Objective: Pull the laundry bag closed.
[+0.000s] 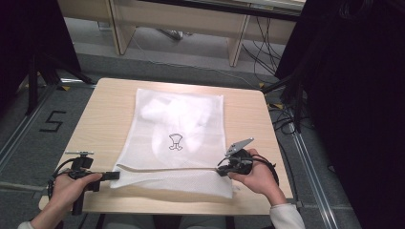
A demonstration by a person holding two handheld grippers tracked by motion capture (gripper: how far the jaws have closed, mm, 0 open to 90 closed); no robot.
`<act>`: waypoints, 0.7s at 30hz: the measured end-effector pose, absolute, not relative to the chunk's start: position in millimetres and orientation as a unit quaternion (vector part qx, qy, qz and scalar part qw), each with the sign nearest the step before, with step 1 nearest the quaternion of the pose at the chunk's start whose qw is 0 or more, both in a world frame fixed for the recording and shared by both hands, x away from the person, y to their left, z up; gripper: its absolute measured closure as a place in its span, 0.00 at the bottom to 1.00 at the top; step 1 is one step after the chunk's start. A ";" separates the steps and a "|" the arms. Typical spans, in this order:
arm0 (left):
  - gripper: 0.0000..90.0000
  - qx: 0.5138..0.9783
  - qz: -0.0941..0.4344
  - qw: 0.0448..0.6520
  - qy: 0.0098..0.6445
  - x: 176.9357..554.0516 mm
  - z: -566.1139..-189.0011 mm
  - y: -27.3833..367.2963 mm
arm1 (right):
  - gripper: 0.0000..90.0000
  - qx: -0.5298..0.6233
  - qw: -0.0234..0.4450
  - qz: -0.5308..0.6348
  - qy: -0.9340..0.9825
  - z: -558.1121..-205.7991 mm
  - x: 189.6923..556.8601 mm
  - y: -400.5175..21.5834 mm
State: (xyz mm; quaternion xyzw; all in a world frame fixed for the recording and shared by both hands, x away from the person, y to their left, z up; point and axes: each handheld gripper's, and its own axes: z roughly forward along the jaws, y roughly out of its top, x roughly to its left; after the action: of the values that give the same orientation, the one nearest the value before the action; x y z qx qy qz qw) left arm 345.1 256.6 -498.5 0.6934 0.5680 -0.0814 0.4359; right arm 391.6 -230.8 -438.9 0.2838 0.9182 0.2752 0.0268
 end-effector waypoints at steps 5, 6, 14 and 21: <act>0.96 0.688 -0.076 0.437 0.575 344.6 -499.0 255.6 | 0.92 0.288 0.025 0.272 0.918 -439.1 390.8 -233.2; 0.96 0.689 -0.075 0.436 0.575 344.7 -499.0 255.9 | 0.92 0.282 0.026 0.274 0.919 -439.1 391.7 -233.8; 0.96 0.683 -0.076 0.433 0.583 346.1 -500.1 261.9 | 0.92 0.308 0.031 0.271 0.911 -438.3 391.2 -249.7; 0.96 0.687 -0.074 0.431 0.581 345.8 -500.5 258.3 | 0.92 0.308 0.028 0.275 0.910 -441.5 389.4 -257.1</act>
State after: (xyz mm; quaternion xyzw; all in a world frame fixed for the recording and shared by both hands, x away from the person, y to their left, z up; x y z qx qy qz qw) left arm 345.8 258.3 -500.5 0.6869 0.5806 -0.0741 0.4308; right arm 389.4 -257.1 -441.5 0.3076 0.9104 0.2753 0.0284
